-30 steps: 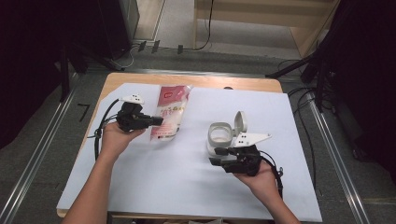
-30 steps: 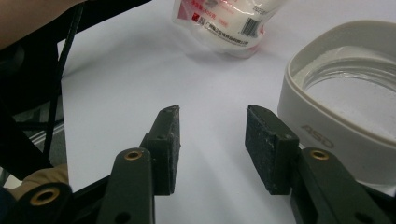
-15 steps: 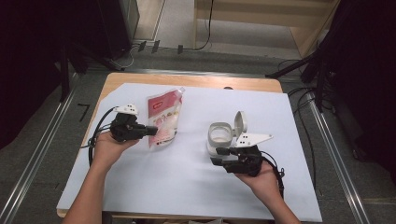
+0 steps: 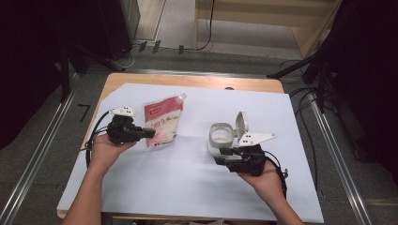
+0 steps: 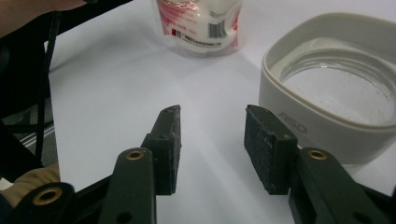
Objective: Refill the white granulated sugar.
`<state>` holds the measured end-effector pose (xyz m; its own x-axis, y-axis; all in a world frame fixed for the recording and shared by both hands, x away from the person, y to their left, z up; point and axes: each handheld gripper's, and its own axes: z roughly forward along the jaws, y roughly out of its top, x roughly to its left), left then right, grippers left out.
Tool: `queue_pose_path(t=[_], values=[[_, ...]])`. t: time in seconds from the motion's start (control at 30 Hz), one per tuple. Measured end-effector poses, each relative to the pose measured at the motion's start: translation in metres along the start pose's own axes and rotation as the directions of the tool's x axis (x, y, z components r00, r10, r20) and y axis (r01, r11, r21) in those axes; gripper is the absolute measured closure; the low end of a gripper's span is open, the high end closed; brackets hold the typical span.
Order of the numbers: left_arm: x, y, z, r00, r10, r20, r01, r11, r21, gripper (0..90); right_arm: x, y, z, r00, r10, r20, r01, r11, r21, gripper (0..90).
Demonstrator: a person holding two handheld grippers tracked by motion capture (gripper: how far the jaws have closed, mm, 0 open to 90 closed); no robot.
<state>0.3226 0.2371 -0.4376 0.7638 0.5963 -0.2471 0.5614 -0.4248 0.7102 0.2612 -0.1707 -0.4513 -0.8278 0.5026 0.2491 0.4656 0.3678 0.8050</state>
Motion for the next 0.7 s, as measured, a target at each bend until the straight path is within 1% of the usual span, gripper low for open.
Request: queue_pose_path(t=[0.07, 0.13, 0.17, 0.23, 0.33, 0.37, 0.4, 0.43, 0.47, 0.5, 0.57, 0.63, 0.7], values=[[-0.002, -0.002, 0.000, 1.0000, 0.007, -0.006, -0.007, 0.9999, 0.008, 83.3, 0.000, 0.000, -0.001, 1.0000, -0.002, 0.000, 0.002, 1.000, 0.004, 56.6], [-0.002, -0.003, -0.001, 1.0000, -0.006, -0.004, 0.006, 0.9999, 0.010, 83.0, 0.000, 0.000, -0.001, 1.0000, 0.004, -0.001, -0.004, 1.000, 0.005, 56.5], [0.000, -0.004, -0.002, 1.0000, -0.005, 0.004, 0.005, 0.9999, 0.012, 83.0, 0.000, 0.000, 0.000, 1.0000, 0.004, -0.001, -0.004, 1.000, 0.005, 56.5], [0.001, -0.005, -0.002, 0.9999, -0.014, 0.003, 0.014, 0.9999, 0.009, 82.3, -0.001, 0.000, 0.000, 1.0000, 0.005, 0.004, -0.005, 1.000, 0.011, 56.4], [0.002, -0.006, -0.005, 0.9994, -0.022, 0.027, 0.022, 0.9996, -0.015, 78.8, -0.001, 0.000, -0.001, 1.0000, 0.005, 0.006, -0.005, 1.000, 0.010, 56.4], [0.001, -0.006, -0.006, 0.9990, -0.033, 0.031, 0.034, 0.9989, -0.031, 78.4, -0.001, 0.000, -0.001, 1.0000, 0.006, 0.006, -0.006, 1.000, 0.009, 56.4], [0.000, -0.006, -0.008, 0.9994, -0.023, 0.026, 0.024, 0.9990, -0.039, 78.1, -0.001, 0.000, -0.002, 1.0000, 0.004, 0.006, -0.004, 1.000, 0.007, 56.4], [0.000, -0.006, -0.009, 0.9992, -0.019, 0.036, 0.021, 0.9988, -0.045, 77.4, -0.001, 0.000, -0.002, 1.0000, 0.003, 0.009, -0.004, 1.000, 0.007, 56.4], [0.000, -0.006, -0.010, 0.9992, -0.014, 0.037, 0.016, 0.9986, -0.051, 75.6, -0.002, 0.000, -0.003, 0.9999, 0.002, 0.011, -0.003, 1.000, 0.011, 56.4], [0.000, -0.006, -0.011, 0.9989, -0.016, 0.044, 0.018, 0.9985, -0.052, 74.3, -0.002, 0.000, -0.003, 0.9999, 0.005, 0.014, -0.005, 1.000, 0.013, 56.4], [-0.001, -0.006, -0.012, 0.9993, -0.010, 0.035, 0.013, 0.9975, -0.070, 73.3, -0.002, 0.001, -0.003, 0.9999, 0.002, 0.013, -0.002, 1.000, 0.013, 56.1], [-0.002, -0.005, -0.014, 0.9993, -0.009, 0.037, 0.011, 0.9971, -0.075, 72.6, -0.002, 0.002, -0.003, 0.9999, -0.001, 0.012, 0.000, 1.000, 0.017, 56.0], [-0.003, -0.004, -0.018, 0.9997, 0.012, 0.022, -0.010, 0.9961, -0.087, 72.1, -0.002, 0.002, -0.003, 1.0000, 0.000, 0.009, 0.000, 1.000, 0.017, 55.8]])
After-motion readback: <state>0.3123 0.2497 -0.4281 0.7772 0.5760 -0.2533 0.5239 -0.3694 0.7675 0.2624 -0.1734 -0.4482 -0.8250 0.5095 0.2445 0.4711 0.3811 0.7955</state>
